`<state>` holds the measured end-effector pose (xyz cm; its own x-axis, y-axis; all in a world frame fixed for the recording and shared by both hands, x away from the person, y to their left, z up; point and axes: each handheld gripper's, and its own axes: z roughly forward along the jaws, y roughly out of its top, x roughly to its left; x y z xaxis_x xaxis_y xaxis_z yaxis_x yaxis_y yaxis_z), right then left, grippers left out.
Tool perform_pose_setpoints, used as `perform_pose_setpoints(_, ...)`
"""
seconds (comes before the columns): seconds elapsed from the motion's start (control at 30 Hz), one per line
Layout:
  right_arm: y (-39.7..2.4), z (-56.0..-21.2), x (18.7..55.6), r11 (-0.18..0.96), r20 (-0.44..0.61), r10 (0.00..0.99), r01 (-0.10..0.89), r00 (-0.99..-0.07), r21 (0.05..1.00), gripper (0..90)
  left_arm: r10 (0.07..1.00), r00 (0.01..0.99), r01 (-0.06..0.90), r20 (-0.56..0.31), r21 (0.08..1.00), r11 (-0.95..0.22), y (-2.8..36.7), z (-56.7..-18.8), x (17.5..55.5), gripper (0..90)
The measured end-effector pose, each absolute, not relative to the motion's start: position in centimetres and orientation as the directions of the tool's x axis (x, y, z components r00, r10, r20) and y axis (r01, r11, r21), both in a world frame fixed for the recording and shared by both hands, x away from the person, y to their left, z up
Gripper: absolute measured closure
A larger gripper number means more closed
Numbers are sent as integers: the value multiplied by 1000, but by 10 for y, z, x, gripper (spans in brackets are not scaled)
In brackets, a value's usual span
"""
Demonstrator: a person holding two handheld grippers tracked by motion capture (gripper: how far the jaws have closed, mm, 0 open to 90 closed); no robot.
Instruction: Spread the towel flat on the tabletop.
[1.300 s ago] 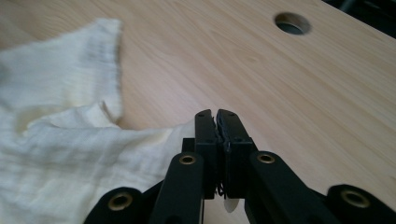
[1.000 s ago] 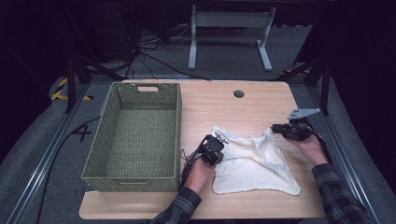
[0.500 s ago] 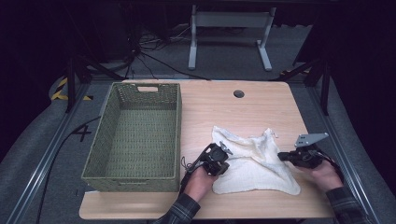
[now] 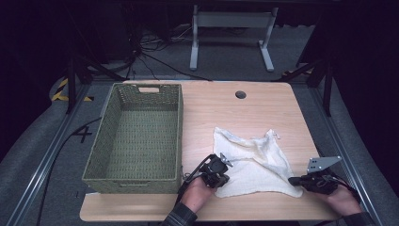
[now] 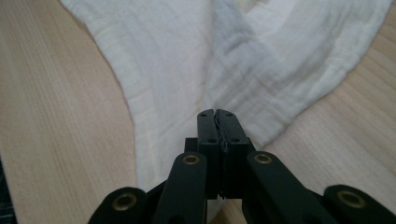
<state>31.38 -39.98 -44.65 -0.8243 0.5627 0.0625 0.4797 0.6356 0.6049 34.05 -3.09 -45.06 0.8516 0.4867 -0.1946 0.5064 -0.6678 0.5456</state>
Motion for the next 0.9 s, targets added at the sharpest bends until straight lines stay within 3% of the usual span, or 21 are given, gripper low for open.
perform_pose_setpoints(0.5, -408, -445, 287, 651, 98, 508, 456, -856, 607, 885, 476, 862, 491, -175, 518, -700, -21, -447, 318, 897)
perform_pose_setpoints(0.83, -405, -428, 340, 564, 53, 600, 469, -798, 679, 883, 510, 842, 508, -176, 580, -637, -34, -440, 344, 896)
perform_pose_setpoints(0.9, -397, -424, 366, 550, 39, 618, 467, -785, 692, 882, 521, 836, 513, -172, 581, -632, -37, -442, 353, 896)
